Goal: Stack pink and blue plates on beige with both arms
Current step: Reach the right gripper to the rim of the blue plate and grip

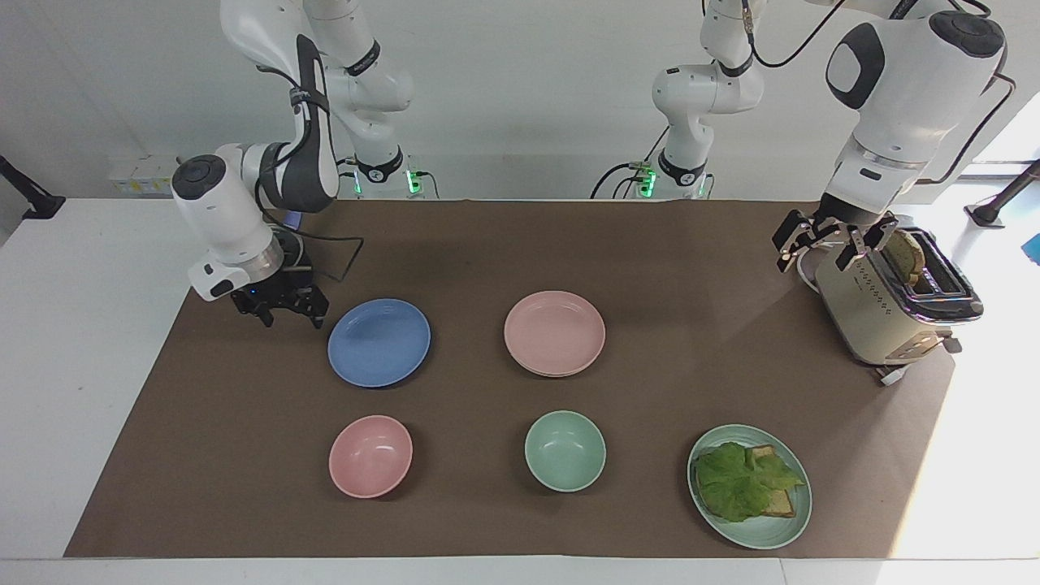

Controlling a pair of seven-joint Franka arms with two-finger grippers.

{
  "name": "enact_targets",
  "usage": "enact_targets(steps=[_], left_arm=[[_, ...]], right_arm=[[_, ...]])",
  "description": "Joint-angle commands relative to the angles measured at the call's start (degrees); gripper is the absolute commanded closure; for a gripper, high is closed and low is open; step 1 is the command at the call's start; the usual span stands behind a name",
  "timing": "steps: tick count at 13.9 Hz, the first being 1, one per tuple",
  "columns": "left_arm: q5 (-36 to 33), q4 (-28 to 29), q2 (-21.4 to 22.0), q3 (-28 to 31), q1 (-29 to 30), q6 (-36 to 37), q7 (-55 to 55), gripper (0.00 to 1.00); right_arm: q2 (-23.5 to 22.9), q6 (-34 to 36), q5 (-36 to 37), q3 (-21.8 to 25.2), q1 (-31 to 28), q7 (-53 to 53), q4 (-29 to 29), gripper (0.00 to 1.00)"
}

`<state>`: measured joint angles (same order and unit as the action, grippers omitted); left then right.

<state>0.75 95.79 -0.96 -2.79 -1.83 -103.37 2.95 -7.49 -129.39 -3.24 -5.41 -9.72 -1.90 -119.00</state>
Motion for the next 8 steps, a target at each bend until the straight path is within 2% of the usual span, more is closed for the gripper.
enact_targets(steps=[1,3,5,8], left_arm=[[-0.92,-0.17,0.26,-0.38,0.69,1.07,-0.49,0.00],[-0.92,-0.17,0.26,-0.38,0.69,1.06,-0.41,0.00],[-0.92,-0.17,0.26,-0.38,0.69,1.06,-0.49,0.00],[-0.92,-0.17,0.26,-0.38,0.69,1.15,-0.49,0.00]], right_arm=[[-3.13,-3.92,-3.00,0.05,1.10,-2.85,-0.27,0.00],[-4.63,-5.08,-3.00,0.05,1.72,-2.94,-0.27,0.07],[-5.34,-6.04,-3.17,-0.04,1.63,-3.20,-1.49,0.20],[-5.34,-8.85,-5.53,-0.13,1.72,-4.33,-3.69,0.34]])
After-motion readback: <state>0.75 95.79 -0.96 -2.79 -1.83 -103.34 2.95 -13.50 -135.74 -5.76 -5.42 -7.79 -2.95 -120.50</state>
